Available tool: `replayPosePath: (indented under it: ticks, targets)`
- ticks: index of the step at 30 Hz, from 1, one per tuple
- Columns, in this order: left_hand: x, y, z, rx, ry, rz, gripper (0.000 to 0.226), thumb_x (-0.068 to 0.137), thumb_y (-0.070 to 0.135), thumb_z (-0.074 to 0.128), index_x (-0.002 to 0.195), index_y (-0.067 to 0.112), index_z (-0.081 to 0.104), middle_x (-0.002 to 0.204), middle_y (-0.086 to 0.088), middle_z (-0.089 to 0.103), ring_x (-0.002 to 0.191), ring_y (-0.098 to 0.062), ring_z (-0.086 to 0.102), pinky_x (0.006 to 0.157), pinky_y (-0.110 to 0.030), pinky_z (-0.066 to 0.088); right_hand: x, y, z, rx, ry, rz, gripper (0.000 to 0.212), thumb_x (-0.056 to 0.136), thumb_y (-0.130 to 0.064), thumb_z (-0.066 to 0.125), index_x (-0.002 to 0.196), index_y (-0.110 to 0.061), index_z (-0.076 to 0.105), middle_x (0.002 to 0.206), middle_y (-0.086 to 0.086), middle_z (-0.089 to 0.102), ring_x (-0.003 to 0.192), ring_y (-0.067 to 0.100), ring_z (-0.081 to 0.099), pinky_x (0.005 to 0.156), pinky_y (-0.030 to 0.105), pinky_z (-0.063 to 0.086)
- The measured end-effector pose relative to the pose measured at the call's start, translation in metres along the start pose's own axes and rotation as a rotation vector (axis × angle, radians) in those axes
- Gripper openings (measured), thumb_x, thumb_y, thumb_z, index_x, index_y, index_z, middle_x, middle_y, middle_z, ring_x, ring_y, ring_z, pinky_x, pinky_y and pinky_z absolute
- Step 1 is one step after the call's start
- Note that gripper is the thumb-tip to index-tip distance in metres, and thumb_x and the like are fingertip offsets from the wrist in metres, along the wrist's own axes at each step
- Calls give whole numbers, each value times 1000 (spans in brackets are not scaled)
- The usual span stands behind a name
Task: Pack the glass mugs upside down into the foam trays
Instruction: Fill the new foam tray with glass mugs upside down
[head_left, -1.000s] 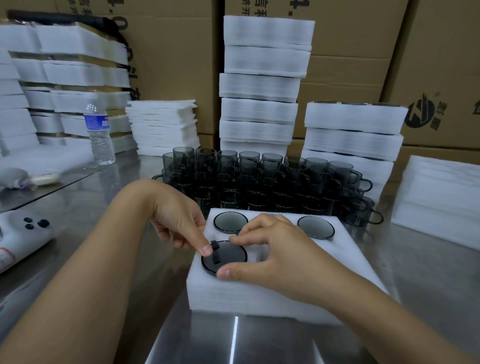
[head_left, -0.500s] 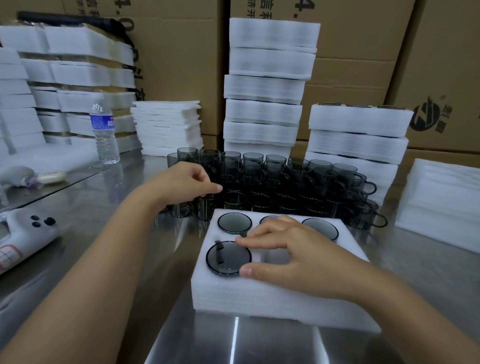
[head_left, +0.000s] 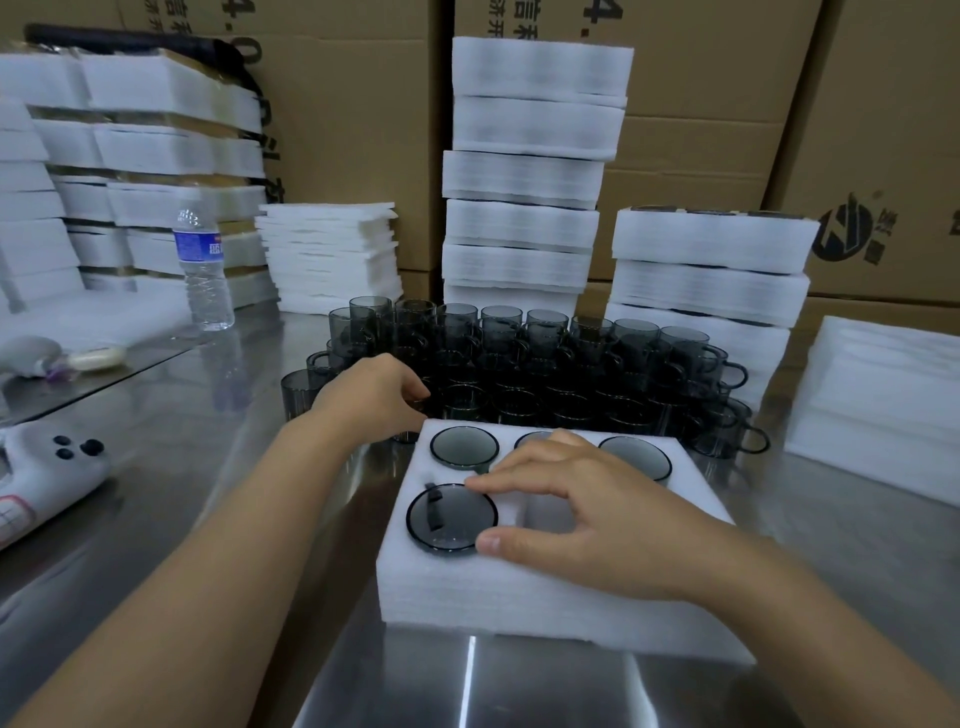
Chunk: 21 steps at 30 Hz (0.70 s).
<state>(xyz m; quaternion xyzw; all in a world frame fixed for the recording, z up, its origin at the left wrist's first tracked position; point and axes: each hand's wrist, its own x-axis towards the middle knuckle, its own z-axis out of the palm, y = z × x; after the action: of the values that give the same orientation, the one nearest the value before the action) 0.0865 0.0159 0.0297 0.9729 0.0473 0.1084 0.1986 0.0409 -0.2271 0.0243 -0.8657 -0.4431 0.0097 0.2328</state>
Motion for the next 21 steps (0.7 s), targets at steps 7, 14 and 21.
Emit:
replayPosePath:
  ticks: [7,14,21]
  targets:
    - [1,3,-2,-27,17,-2,45,72,34,80,110,13,70,103,2,69,89,-15,63,87,-35,53,-1,0,0,-4,-7,4,57,75,-71,48,127,-48,52,115,-33,49,116,-13,31,101,21,32]
    - [-1,6,-13,-121,100,-46,36,70,32,82,102,18,74,83,9,67,78,-5,60,65,-21,46,-1,0,0,-11,2,-12,55,78,-68,50,128,-46,52,116,-32,48,116,-13,30,101,22,32]
    - [-8,18,-26,-180,306,2,32,72,33,80,101,20,74,69,20,58,68,6,55,51,-8,36,0,2,2,-10,23,-32,59,75,-71,47,128,-46,52,117,-31,49,117,-12,31,102,22,32]
